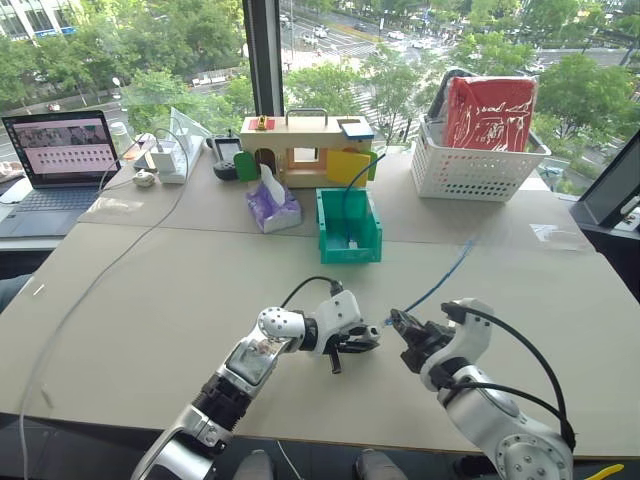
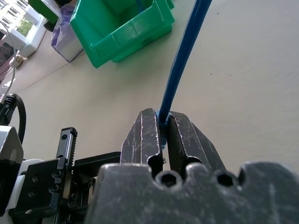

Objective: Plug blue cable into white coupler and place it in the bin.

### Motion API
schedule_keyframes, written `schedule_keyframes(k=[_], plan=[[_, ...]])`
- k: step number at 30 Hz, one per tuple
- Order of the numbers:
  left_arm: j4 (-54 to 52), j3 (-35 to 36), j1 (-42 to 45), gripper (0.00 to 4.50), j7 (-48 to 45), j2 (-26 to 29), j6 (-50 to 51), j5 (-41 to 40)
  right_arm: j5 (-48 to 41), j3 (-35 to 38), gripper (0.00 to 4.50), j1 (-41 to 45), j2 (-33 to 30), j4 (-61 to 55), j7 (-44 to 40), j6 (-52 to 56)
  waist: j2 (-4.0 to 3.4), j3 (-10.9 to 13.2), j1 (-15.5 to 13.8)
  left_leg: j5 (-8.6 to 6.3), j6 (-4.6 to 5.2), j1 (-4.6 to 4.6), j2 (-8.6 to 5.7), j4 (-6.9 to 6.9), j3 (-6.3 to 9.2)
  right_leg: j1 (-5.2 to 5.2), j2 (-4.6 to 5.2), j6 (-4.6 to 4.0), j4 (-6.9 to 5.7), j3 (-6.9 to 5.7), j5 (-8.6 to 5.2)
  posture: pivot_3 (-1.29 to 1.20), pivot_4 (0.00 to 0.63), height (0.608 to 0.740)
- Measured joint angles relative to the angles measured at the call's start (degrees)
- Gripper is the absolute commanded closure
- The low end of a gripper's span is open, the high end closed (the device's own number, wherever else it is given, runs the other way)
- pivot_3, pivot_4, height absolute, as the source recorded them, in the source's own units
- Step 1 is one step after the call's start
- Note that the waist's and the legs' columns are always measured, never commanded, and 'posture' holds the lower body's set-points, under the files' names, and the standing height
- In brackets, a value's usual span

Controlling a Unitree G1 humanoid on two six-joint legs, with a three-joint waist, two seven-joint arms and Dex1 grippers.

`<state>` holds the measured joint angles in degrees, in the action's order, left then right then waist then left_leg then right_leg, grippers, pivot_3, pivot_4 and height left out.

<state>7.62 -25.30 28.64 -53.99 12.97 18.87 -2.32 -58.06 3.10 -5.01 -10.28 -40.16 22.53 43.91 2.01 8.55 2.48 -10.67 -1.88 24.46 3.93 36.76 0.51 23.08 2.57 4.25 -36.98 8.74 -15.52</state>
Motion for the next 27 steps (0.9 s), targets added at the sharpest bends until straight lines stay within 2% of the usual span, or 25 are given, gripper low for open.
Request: schedule_keyframes(k=[27], plan=[[0.6,0.1,0.2,3.87,-0.4,-0.6,-0.2,0.0,-2.1,-0.3,4.5,-2.2,1.0,-2.0,0.2,0.1,0.0,0.0,0.0,0.0,0.0,0.01,0.0,0.0,0.01,0.0,0.0,0.01,0.02,-0.01,-0.01,0.0,0.15,0.721]])
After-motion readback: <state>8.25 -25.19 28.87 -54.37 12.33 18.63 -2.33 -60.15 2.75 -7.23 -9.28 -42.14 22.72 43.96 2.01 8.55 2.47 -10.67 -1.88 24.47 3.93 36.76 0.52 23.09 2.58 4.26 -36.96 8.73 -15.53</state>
